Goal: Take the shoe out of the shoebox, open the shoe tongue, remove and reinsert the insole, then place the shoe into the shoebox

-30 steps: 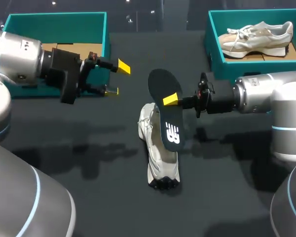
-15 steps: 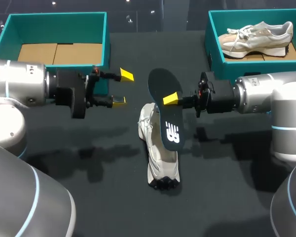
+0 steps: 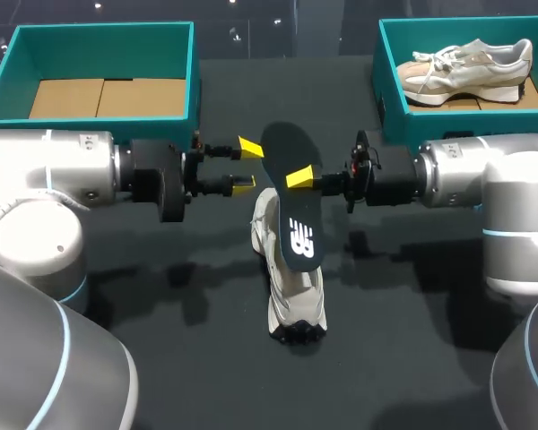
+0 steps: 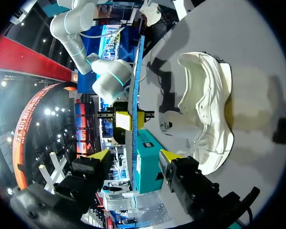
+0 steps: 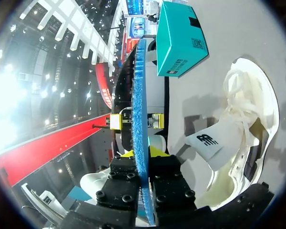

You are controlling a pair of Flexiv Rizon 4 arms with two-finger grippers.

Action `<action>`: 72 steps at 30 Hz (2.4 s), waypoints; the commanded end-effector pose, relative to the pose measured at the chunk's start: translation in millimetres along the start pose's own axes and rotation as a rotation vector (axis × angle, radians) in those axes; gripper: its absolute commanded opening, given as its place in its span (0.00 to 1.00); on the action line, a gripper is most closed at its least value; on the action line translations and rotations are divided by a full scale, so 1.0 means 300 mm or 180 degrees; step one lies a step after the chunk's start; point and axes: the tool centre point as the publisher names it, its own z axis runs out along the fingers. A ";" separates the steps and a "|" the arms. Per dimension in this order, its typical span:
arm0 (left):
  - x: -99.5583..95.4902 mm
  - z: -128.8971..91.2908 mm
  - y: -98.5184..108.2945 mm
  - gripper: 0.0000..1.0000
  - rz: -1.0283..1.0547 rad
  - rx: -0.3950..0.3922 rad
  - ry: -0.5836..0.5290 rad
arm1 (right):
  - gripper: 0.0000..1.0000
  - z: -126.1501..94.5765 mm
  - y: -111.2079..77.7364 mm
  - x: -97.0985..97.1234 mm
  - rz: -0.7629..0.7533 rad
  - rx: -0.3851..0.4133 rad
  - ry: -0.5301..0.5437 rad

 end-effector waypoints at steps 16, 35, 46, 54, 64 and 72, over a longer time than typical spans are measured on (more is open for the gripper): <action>0.000 0.089 0.007 0.45 0.0097 -0.0059 -0.0299 | 0.00 0.037 0.012 -0.012 0.0013 0.0028 0.0013; -0.011 0.133 0.025 0.29 0.0209 -0.0171 -0.0361 | 0.00 0.043 -0.001 -0.008 -0.0012 0.0019 0.0007; -0.023 0.174 0.053 0.24 0.0248 -0.0146 -0.0354 | 0.00 0.047 -0.002 -0.005 -0.0010 0.0045 0.0022; -0.007 0.165 0.023 0.15 0.0249 -0.0102 -0.0352 | 0.00 0.047 0.002 -0.008 -0.0007 0.0034 0.0034; -0.004 0.168 -0.001 0.14 0.0258 -0.0080 -0.0353 | 0.00 0.045 0.007 -0.013 -0.0007 0.0011 0.0039; -0.001 0.181 0.005 0.00 0.0249 -0.0117 -0.0339 | 0.00 0.043 0.009 -0.018 0.0004 0.0012 0.0046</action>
